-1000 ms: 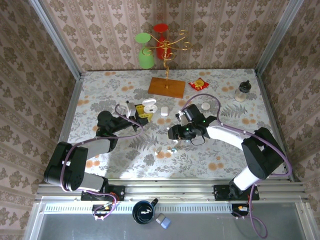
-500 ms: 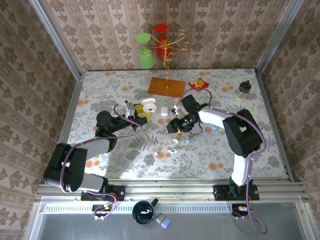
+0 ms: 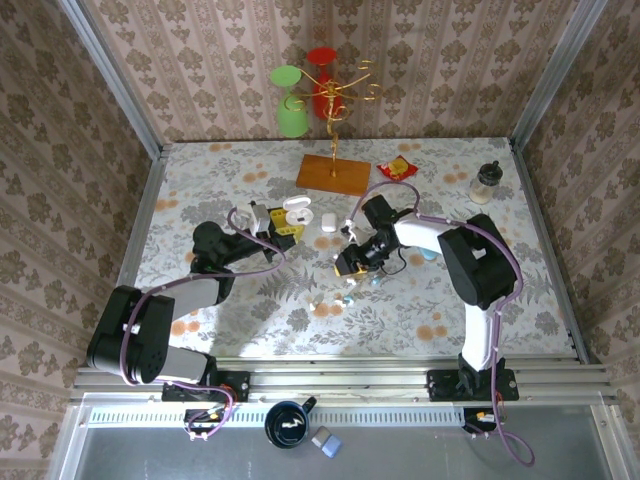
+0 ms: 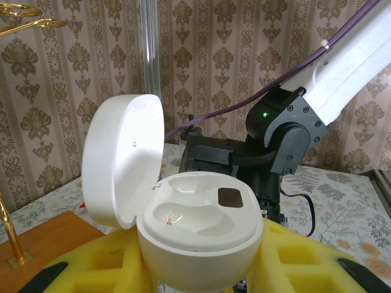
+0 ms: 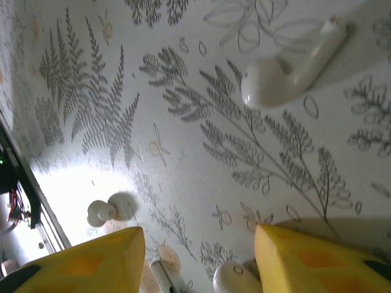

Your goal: Insert wireless bluetooth earbuds into charging case

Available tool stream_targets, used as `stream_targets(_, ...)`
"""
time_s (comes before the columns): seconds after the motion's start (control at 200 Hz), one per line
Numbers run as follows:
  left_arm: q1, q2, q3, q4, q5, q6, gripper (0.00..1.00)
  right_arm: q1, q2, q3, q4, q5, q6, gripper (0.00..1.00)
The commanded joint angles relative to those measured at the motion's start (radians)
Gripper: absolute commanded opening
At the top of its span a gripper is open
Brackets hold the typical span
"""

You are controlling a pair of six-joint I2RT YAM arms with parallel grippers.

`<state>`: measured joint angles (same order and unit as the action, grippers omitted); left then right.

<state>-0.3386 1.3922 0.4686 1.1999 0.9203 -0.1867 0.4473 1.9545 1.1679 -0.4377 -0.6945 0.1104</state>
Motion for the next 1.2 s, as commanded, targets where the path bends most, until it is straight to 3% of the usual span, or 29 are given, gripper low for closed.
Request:
stream_targets(0.0, 0.005, 0.008, 0.013, 0.042, 0.023, 0.007, 0.29, -0.001, -0.044, -0.042, -0.054, -0.028, -0.017, 0.51)
stream_targets(0.225, 0.003, 0.011, 0.011, 0.058, 0.027, 0.002, 0.29, -0.001, -0.054, -0.066, -0.058, -0.019, -0.018, 0.47)
stream_targets(0.295, 0.002, 0.01, 0.011, 0.058, 0.027, -0.001, 0.29, 0.0, -0.054, -0.067, -0.058, -0.015, -0.016, 0.39)
stream_targets(0.47, 0.003, 0.008, 0.006, 0.058, 0.022, 0.001, 0.29, -0.001, -0.064, -0.077, -0.044, -0.03, -0.004, 0.33)
stream_targets(1.195, 0.003, 0.021, 0.01, 0.064, 0.02, -0.005, 0.29, 0.036, -0.068, -0.084, -0.078, -0.046, -0.058, 0.33)
